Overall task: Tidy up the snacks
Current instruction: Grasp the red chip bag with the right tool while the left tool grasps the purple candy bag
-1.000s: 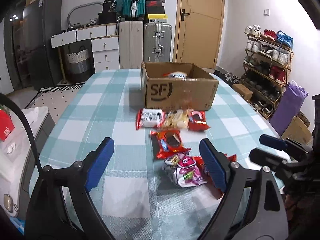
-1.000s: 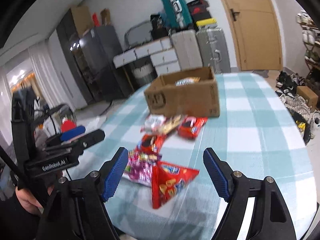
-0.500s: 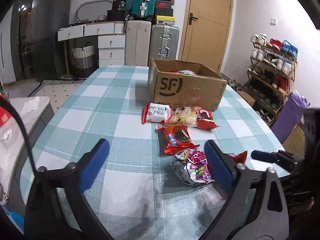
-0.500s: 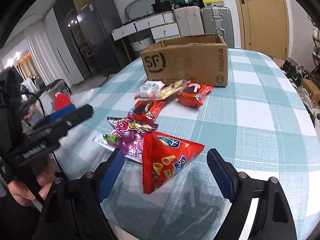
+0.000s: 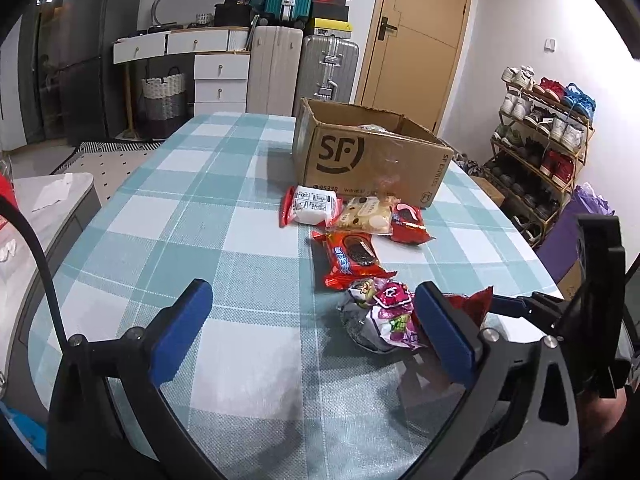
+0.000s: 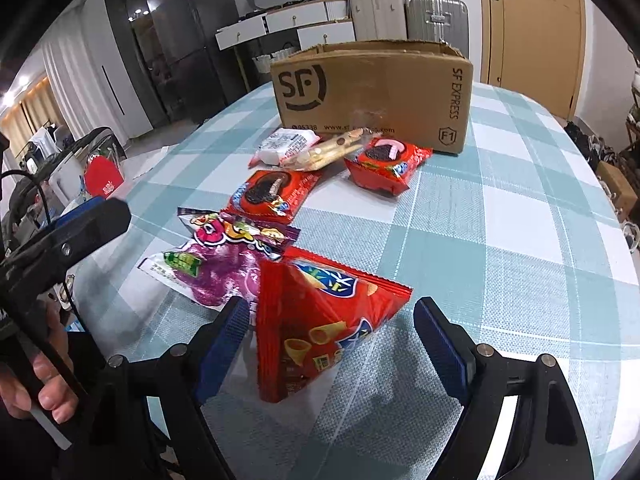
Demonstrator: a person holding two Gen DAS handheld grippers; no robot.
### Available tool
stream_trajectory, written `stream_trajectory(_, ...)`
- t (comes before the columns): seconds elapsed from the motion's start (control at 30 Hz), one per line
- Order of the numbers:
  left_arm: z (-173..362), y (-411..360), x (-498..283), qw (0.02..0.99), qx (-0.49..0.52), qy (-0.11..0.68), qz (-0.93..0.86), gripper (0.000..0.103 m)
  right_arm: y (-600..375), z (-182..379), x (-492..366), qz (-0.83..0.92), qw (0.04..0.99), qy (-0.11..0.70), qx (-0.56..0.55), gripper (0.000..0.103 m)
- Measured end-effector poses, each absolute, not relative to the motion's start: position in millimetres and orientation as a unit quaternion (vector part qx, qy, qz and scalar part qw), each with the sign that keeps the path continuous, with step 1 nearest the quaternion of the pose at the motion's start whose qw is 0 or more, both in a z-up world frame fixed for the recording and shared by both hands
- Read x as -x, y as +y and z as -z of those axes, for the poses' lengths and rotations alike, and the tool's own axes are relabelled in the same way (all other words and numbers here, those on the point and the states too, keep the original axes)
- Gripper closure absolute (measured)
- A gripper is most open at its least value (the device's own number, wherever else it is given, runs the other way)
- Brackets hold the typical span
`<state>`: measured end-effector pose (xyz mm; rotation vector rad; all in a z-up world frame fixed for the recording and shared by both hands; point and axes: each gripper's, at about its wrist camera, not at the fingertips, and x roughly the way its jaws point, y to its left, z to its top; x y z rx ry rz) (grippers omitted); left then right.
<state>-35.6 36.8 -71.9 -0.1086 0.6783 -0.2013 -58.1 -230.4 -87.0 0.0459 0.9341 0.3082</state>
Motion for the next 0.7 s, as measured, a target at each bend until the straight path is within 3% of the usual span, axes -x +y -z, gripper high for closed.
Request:
stream_trajectory(0.17,75,37,35,0.934,0.054,0.339,0.097,0.002,-233,96,52,-0.155,0.871,0.465,-0.037,0.035)
stream_trajectory(0.27,79,36,31,0.930,0.056,0.349,0.100,0.002,-232,95,54,-0.155,0.873,0.462,-0.035,0.041)
stream_trajectory(0.47,82,34,31,0.928,0.054,0.354,0.098,0.002,-238,95,54,-0.160,0.872,0.459,-0.054,0.051)
stream_trajectory(0.7,89,33,27,0.923,0.052,0.370,0.092,0.002,-240,86,61,-0.165,0.882,0.438,-0.059,0.055)
